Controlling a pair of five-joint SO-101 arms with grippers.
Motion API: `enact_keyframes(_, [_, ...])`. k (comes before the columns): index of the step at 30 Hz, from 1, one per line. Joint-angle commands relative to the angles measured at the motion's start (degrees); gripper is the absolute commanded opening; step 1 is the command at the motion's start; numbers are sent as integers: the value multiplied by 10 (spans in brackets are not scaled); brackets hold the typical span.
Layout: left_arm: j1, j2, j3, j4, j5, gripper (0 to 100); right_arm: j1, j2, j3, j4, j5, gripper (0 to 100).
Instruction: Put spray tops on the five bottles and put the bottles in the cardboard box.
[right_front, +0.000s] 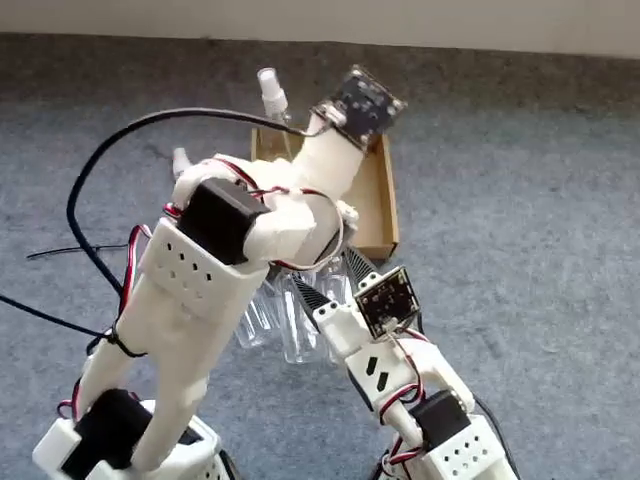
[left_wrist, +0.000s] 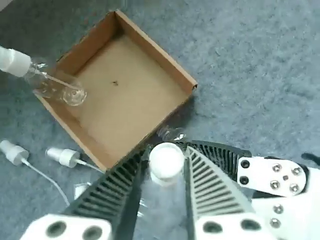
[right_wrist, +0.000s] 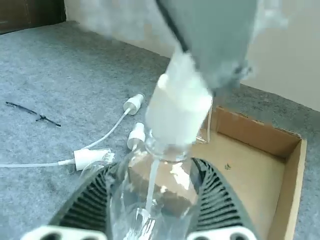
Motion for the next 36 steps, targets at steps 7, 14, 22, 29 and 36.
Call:
enact_keyframes(7, [-39, -105, 29, -13, -59, 220, 7, -1, -15, -5, -6, 4])
enact_keyframes(14, [-77, -131, 29, -35, -62, 210, 5, -1, -15, -5, -6, 4])
enact_keyframes(22, [-77, -130, 69, -119, -61, 210, 5, -1, -14, -5, -5, 4])
enact_keyframes(29, [-79, -135, 155, -127, -64, 210, 7, -1, -14, -5, -5, 4])
enact_keyframes(36, [-114, -164, 120, -127, -63, 210, 7, -1, -15, -5, -4, 4])
